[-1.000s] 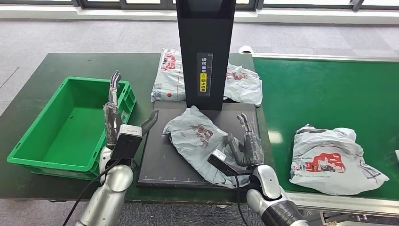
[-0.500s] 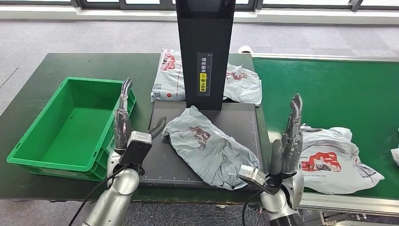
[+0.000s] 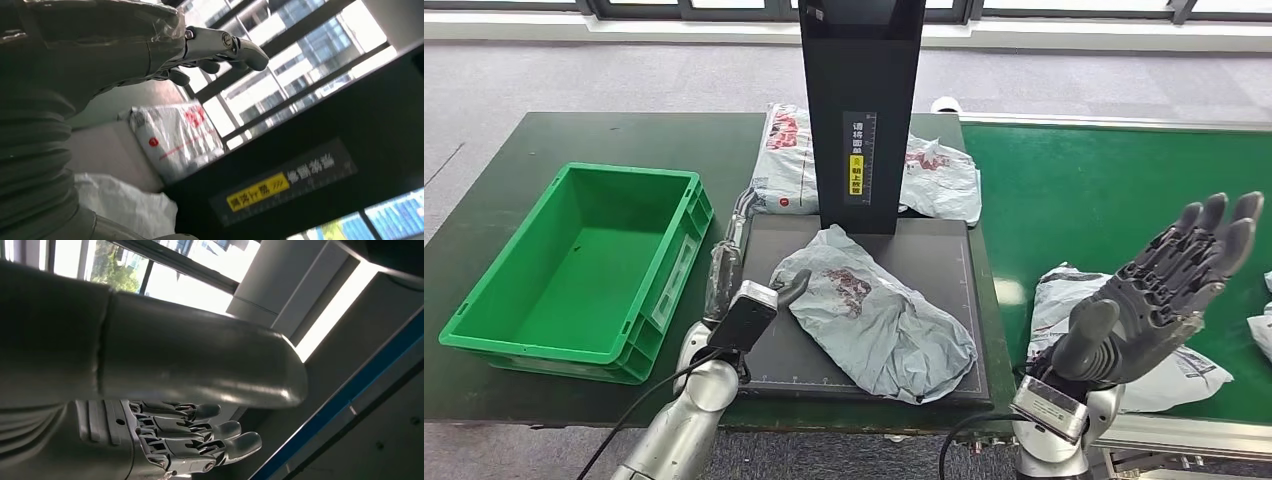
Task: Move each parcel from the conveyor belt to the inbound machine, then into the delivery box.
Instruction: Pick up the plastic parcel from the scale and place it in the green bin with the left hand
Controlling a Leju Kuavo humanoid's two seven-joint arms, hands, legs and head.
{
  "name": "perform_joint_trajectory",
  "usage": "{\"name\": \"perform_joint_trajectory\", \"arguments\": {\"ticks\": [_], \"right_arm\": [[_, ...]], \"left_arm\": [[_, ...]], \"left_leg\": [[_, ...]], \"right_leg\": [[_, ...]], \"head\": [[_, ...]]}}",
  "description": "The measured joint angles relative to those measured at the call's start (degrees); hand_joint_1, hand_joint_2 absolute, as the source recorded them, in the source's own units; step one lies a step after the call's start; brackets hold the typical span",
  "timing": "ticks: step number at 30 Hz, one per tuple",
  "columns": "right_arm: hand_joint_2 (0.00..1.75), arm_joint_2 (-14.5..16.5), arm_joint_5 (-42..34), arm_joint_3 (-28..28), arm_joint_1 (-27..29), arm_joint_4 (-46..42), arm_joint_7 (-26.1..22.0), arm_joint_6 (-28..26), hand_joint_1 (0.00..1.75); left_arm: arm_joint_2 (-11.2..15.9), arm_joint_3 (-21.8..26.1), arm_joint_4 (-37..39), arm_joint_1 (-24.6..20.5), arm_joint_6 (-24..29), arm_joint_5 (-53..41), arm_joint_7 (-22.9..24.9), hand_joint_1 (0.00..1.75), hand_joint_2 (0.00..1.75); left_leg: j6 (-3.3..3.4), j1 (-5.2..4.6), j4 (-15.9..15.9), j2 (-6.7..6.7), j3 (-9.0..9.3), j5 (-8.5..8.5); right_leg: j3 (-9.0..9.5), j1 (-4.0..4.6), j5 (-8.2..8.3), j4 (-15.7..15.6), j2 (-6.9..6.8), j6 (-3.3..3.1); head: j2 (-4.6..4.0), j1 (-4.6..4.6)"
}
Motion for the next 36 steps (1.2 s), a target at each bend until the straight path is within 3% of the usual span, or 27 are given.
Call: {"name": "perform_joint_trajectory", "arguments": {"ticks": [3, 17, 29, 36], "right_arm": [[1.75, 0.13, -0.68, -0.02, -0.63, -0.29, 0.01, 0.03, 0.00], [1.75, 0.21, -1.59, -0.95, -1.72, -0.78, 0.02, 0.09, 0.00], [1.75, 0.87, -1.04, -1.79, -4.53, 1.25, 0.33, 0.13, 0.00], [1.75, 1.50, 0.85, -1.80, -4.74, 1.96, 1.91, 0.13, 0.00]], "left_arm": [[-0.27, -1.80, 3.06, -1.15, -3.16, -1.00, 0.21, 0.00, 1.75], [-1.33, -4.51, 10.23, -4.64, -5.54, -3.75, 0.14, 0.00, 1.75], [-7.52, -10.41, 30.00, -12.08, -12.02, -9.33, -1.72, 0.00, 1.75], [-10.11, -16.05, 37.05, -12.80, -13.15, -9.66, 0.93, 0.00, 1.75]], "left_leg": [[0.00, 0.00, 0.00, 0.04, 0.01, 0.01], [0.00, 0.00, 0.00, 0.02, -0.01, 0.00], [0.01, -0.02, 0.02, 0.02, -0.01, 0.01], [0.01, -0.02, 0.01, 0.01, -0.02, -0.01]], "right_leg": [[0.01, 0.00, 0.02, 0.01, 0.03, 0.00], [0.00, 0.00, 0.03, 0.01, 0.04, 0.02], [0.02, -0.01, 0.07, 0.01, 0.04, 0.03], [0.01, -0.01, 0.04, 0.01, 0.04, 0.04]], "head": [[0.00, 0.01], [0.00, -0.01], [0.00, -0.01], [0.00, -0.01]]}}
